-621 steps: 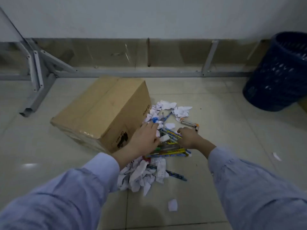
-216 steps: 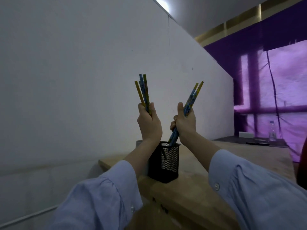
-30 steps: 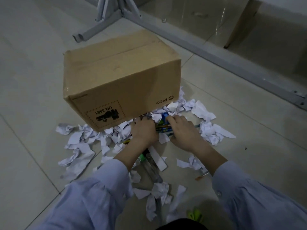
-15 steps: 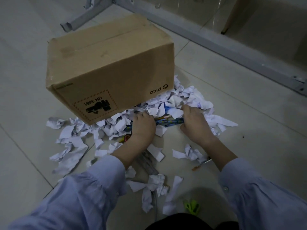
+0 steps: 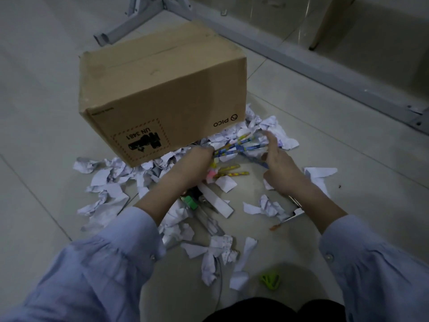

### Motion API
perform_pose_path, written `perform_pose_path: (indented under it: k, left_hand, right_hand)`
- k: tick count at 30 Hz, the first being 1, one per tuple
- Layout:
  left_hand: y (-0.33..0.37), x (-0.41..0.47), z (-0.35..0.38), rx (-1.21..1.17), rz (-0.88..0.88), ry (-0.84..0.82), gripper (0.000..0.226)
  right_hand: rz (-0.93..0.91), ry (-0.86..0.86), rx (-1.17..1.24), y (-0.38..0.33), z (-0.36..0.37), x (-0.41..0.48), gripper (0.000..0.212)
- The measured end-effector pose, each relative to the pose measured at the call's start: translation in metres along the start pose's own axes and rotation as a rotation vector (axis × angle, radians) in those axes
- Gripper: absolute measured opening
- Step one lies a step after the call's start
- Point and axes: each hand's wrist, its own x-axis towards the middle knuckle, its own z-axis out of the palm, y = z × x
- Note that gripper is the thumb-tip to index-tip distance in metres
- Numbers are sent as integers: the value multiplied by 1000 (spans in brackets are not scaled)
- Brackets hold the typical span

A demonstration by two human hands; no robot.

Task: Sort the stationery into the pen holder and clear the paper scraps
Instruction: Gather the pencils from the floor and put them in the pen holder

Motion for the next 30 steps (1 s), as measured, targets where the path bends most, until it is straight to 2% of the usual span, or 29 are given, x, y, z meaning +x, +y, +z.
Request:
perform_pose_path:
  k: [3,8,10,12,14,18,21,30]
  left_hand:
    - [-3,-7,-6,-205,-20,84,30]
    - [-6,-26,-19,-608,-58,211,16]
    - [-7,-35,-21,-751,-120,268,15]
    - [-11,-41,-21,-819,-179,305,21]
    - [-16,-49,-19,-843,-228,340,31]
    - [-30,-63,-10,-872,-321,407,40]
    - [-42,-74,-2,-1052,-376,416,45]
    - [-68,-107,14,-1348,-452,441,31]
  right_hand:
    - [37,86,191,-4,-6,1,93]
    - [-27,246,229,-14,-10,5,34]
    - [-10,223,292,-25,-6,5,23]
    - [-3,229,223,-35,-1,5,15]
    - [-8,206,80,-47,2,4,17]
    - [-201,-49,-174,-64,12,11,22]
    - [-307,-155,-317,-70,24,14,18]
    - [-311,-281,-591,-73,25,13,28]
